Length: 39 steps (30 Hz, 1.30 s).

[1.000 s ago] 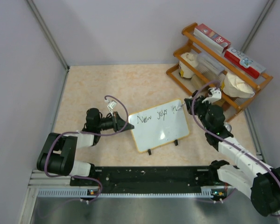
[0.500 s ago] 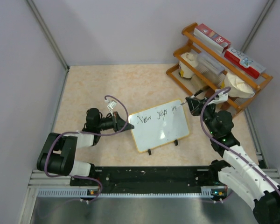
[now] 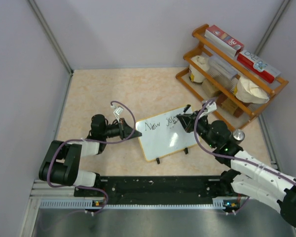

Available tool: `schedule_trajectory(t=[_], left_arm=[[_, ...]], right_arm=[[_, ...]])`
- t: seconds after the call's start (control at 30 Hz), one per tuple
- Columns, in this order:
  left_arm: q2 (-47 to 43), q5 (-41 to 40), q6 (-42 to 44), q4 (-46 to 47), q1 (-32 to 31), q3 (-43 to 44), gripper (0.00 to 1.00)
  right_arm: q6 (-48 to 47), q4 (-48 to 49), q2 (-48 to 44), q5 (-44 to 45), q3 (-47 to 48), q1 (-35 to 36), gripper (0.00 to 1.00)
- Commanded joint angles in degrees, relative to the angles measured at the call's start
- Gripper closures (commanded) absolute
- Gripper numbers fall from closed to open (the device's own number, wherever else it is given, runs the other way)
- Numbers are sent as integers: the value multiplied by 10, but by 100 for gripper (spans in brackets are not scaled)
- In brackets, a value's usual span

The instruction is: Write a sentence on the whiteboard

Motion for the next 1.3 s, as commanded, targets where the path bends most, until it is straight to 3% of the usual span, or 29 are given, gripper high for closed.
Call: schedule_trajectory(t=[0.0, 0.2, 0.43, 1.27], left_arm=[[5, 34, 23, 11, -6, 2, 100], [5, 34, 23, 11, -6, 2, 100], [5, 34, 23, 11, -6, 2, 100], [5, 35, 22, 13, -6, 2, 100]], right_arm=[[-29, 47, 19, 45, 32, 66, 100], [-33, 100, 60, 78, 41, 149, 100], [-36, 169, 138, 95, 59, 198, 100], [-30, 213, 248, 118, 63, 243, 100]])
